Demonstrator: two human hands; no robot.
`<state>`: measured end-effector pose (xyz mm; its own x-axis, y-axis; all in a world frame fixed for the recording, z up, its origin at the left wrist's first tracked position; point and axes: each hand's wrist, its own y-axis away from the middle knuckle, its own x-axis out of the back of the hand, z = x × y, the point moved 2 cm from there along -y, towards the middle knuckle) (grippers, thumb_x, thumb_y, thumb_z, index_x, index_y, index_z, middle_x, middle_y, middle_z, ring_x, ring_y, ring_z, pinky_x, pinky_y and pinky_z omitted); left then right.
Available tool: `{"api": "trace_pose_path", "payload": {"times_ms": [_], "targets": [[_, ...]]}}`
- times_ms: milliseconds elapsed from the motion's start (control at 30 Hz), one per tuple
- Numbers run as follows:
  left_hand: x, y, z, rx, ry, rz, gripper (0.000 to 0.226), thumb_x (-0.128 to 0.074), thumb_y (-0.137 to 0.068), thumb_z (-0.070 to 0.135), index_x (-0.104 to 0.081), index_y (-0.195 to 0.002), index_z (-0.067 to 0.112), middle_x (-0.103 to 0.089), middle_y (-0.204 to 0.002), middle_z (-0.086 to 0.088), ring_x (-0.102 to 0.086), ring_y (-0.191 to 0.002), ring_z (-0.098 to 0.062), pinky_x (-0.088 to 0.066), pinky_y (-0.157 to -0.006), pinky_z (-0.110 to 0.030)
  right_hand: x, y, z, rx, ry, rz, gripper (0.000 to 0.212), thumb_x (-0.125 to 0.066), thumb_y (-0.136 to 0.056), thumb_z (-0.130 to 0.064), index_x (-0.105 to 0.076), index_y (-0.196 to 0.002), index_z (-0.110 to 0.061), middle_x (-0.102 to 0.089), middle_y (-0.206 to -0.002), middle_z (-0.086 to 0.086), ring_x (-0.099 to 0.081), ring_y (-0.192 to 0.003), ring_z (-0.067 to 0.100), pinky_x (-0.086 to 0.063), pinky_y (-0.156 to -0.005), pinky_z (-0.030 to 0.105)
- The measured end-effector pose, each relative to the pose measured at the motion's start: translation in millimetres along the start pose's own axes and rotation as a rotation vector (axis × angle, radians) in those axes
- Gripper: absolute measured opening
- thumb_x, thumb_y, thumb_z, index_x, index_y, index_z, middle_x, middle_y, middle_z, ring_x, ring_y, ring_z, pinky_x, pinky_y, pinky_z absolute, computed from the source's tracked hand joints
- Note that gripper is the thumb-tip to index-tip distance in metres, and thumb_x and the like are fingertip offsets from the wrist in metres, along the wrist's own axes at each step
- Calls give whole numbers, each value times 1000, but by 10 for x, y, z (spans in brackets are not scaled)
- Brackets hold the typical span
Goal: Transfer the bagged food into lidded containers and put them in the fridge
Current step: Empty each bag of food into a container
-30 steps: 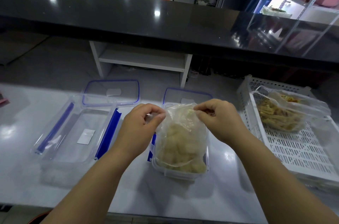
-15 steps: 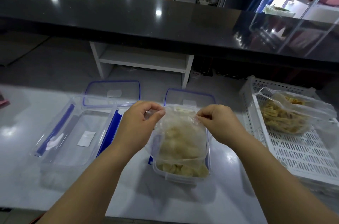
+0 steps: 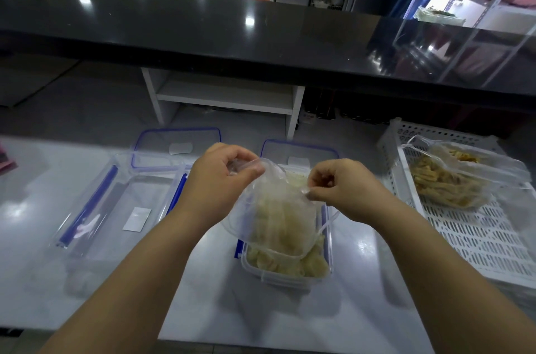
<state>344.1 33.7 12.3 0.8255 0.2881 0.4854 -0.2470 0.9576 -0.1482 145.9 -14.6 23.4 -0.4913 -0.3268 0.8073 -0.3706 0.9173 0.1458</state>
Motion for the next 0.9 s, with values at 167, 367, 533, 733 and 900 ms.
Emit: {"api": "trace_pose_path", "payload": {"times_ms": [167,367,533,733,900], "targets": [[-25,54,15,-1,-2,-68,13,-70,-80,30,-64,-91,30,-54,-97,14,-52,-85,3,-37,-63,-7,30,8,43,-28,-61,91,22,-66,-82,-6,-59,-70,-22,-65,-78,-4,-67,-68,15,-58,-65,33],[-1,96,16,-14,18,-80,24,-76,-75,26,-61,-90,37,-53,-97,20,-52,-86,4,-39,-65,-7,132,23,-3,22,-223,211,23,-71,-75,2,-69,-72,-21,-67,-67,-2,-62,-61,9,-49,-58,19],[33,129,-3,-36,34,-54,29,-79,-71,19,-63,-88,36,-54,-97,18,-52,-83,13,-42,-62,-1,129,41,-38,60,-202,237,17,-73,-76,-5,-73,-83,-21,-69,-75,-5,-66,-71,10,-55,-68,21],[57,144,-57,-55,16,-49,32,-79,-71,12,-63,-87,35,-54,-96,16,-48,-84,21,-38,-66,3,99,51,-88,132,-59,288,24,-63,-85,-1,-73,-100,-17,-62,-85,-12,-59,-79,1,-47,-74,10],[58,177,-99,-44,17,-47,33,-79,-70,12,-64,-87,35,-53,-94,17,-50,-84,17,-39,-67,2,89,83,-105,188,55,381,21,-57,-91,-9,-72,-104,-16,-56,-92,-8,-56,-86,12,-47,-78,23]]}}
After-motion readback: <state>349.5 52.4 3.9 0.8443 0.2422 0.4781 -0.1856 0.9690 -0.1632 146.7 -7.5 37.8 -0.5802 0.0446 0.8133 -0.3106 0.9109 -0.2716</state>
